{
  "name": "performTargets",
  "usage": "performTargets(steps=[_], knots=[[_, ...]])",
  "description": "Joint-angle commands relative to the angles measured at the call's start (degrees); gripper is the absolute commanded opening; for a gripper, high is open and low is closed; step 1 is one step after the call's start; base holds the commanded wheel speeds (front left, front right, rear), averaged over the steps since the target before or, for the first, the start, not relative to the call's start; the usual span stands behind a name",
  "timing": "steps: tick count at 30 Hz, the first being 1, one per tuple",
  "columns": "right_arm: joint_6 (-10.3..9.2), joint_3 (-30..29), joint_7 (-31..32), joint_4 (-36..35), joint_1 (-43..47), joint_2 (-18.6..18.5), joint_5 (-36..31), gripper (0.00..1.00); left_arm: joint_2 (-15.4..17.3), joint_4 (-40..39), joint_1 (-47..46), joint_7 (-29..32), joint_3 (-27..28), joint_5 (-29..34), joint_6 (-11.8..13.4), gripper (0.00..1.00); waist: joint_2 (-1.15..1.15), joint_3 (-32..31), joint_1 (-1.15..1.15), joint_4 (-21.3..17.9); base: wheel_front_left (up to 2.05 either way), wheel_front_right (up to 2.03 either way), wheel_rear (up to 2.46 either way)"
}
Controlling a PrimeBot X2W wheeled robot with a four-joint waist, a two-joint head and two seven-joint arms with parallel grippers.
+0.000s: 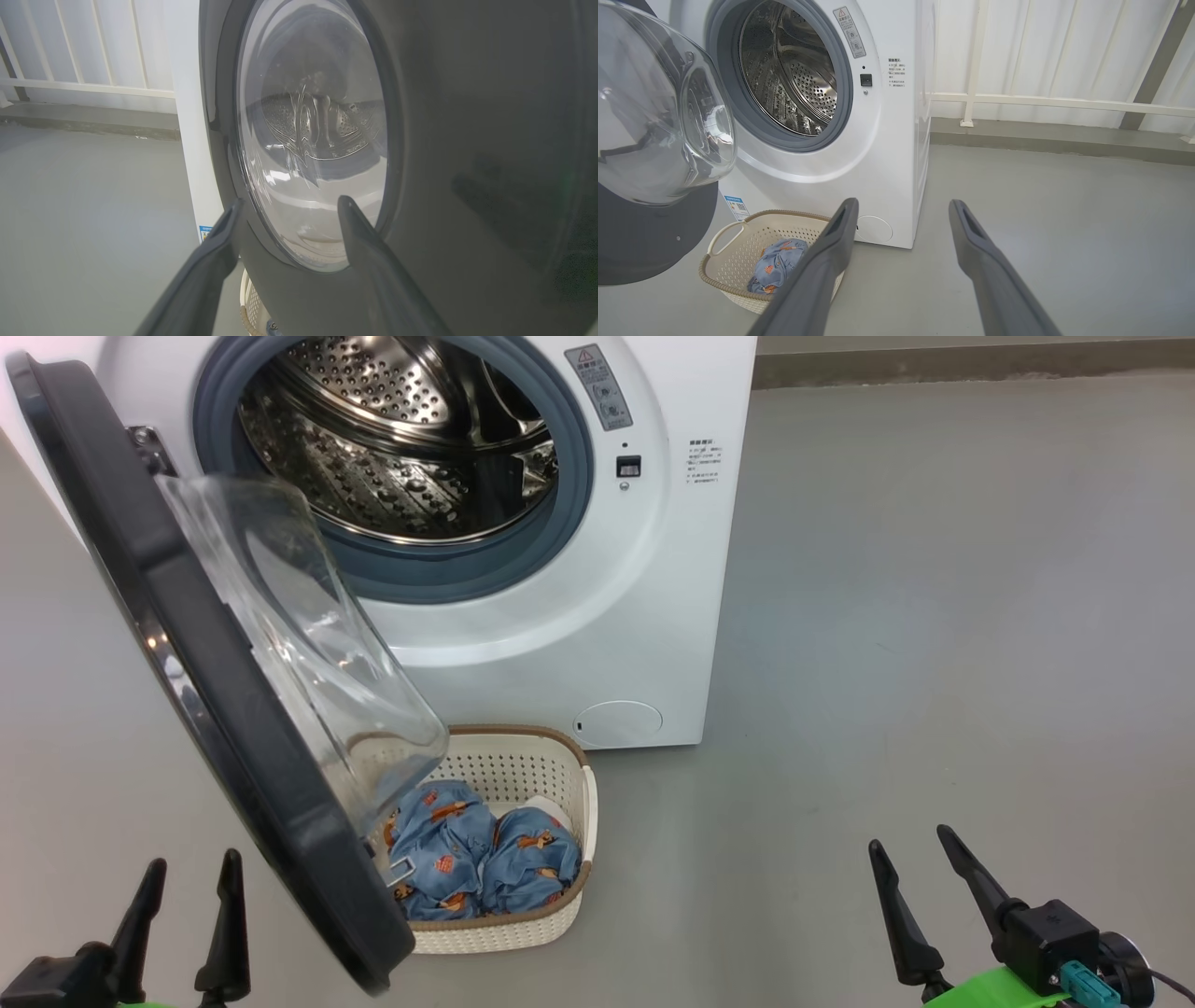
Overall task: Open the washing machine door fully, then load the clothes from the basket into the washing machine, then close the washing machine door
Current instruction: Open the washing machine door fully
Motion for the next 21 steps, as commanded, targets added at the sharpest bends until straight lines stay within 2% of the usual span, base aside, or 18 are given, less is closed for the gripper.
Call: performTargets(steps=[1,14,15,16,17,21], knots=[[0.09,1.2,-0.7,-1.2,-0.6,-0.1,-0.6,1.0,1.6,-1.1,-0.9,-0.4,1.8,0.4,-0.1,1.0,0.0,0.0,0.0,0.0,0.0,0.0,0.0],[0.09,1.1,-0.7,-0.3,-0.3,-0.1,-0.2,1.0,1.5,-0.9,-1.2,-0.4,1.7,0.3,-0.1,1.0,0.0,0.1,0.0,0.1,0.0,0.0,0.0],[0.09,1.1,-0.7,-0.4,-0.2,-0.1,-0.1,1.0,1.4,-0.9,-1.1,-0.4,1.6,0.2,-0.1,0.72,0.0,0.1,0.0,0.1,0.0,0.0,0.0],[0.09,1.1,-0.7,-0.4,-0.2,-0.1,0.0,1.0,1.4,-0.8,-1.1,-0.4,1.5,0.1,-0.1,0.27,0.0,0.1,0.0,0.2,0.0,0.0,0.0],[0.09,1.1,-0.7,-0.4,-0.2,-0.1,0.2,1.0,1.5,-0.8,-1.1,-0.4,1.4,0.0,-0.1,0.0,0.0,0.1,0.0,0.2,0.0,0.0,0.0],[0.09,1.2,-0.7,-0.1,-0.1,-0.1,0.5,1.0,1.8,-1.9,-1.6,-0.4,1.4,-0.2,-0.1,0.0,0.0,0.2,0.0,0.4,0.0,0.0,0.0]])
